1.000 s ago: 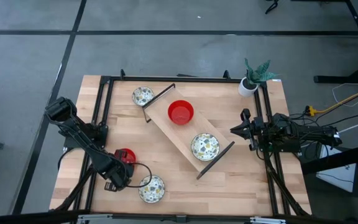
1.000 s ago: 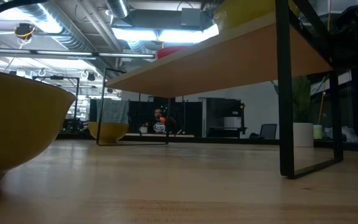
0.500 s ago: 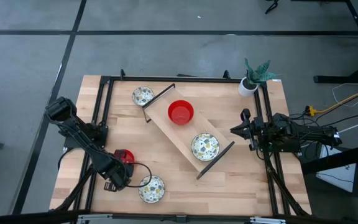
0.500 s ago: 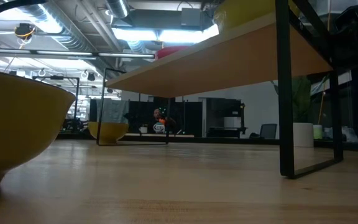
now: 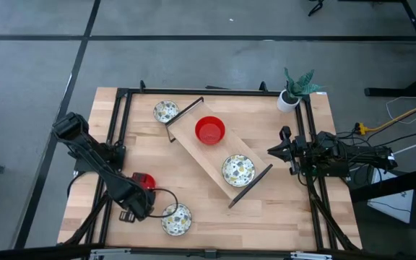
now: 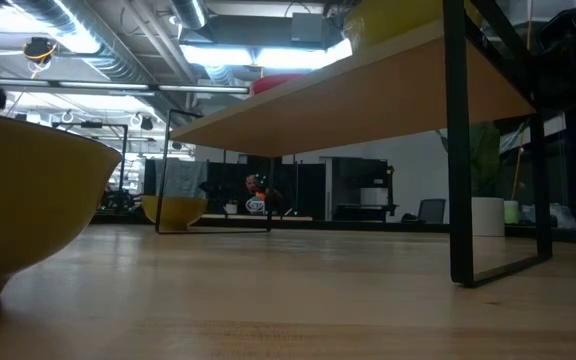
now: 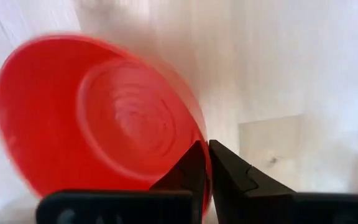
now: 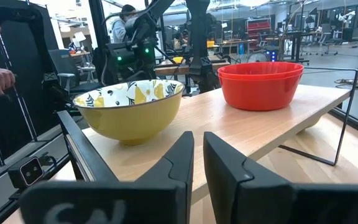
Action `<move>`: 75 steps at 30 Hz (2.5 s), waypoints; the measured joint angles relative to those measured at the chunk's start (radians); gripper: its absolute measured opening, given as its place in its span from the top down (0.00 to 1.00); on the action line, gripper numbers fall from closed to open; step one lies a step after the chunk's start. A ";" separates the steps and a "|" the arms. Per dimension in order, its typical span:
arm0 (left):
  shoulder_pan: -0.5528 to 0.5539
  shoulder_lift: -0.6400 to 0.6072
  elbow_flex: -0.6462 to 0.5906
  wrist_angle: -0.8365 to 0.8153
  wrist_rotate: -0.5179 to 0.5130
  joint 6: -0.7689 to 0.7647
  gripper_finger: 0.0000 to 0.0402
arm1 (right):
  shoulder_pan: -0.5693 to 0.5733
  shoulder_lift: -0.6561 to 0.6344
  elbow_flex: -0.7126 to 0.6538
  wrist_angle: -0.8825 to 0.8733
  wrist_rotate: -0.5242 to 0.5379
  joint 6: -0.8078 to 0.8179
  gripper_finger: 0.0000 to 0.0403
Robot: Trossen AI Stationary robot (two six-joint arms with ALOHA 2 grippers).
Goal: Pick & Place Mini bowls
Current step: Stack the red bowl on top of the red bowls on the shelf
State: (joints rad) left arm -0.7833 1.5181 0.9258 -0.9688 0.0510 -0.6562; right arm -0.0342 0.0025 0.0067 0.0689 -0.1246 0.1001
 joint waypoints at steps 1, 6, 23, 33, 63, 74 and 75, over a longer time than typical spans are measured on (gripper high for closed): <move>0.005 0.000 0.017 -0.016 0.001 0.012 0.97 | 0.000 0.000 0.000 0.000 0.000 0.000 0.90; 0.033 0.000 0.115 -0.122 -0.008 0.075 0.97 | 0.000 0.000 0.000 0.000 0.000 0.000 0.90; 0.125 0.000 0.524 -0.571 -0.154 0.176 0.96 | 0.000 0.000 0.000 0.000 0.000 0.000 0.90; 0.260 0.000 0.680 -0.602 -0.291 0.298 0.99 | 0.000 0.000 0.000 0.000 0.000 0.000 0.90; 0.700 0.000 0.770 -0.285 -0.417 0.944 0.99 | 0.000 0.000 0.000 0.000 0.000 -0.001 0.90; 0.781 0.041 0.771 -0.135 -0.339 1.081 0.99 | 0.000 0.000 0.000 0.000 0.000 -0.002 0.90; 0.783 0.045 0.771 -0.132 -0.338 1.089 0.99 | 0.000 0.000 0.000 0.000 0.000 -0.002 0.90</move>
State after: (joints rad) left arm -0.0008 1.5636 1.6966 -1.1008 -0.2865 0.4323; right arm -0.0341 0.0025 0.0070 0.0692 -0.1246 0.0986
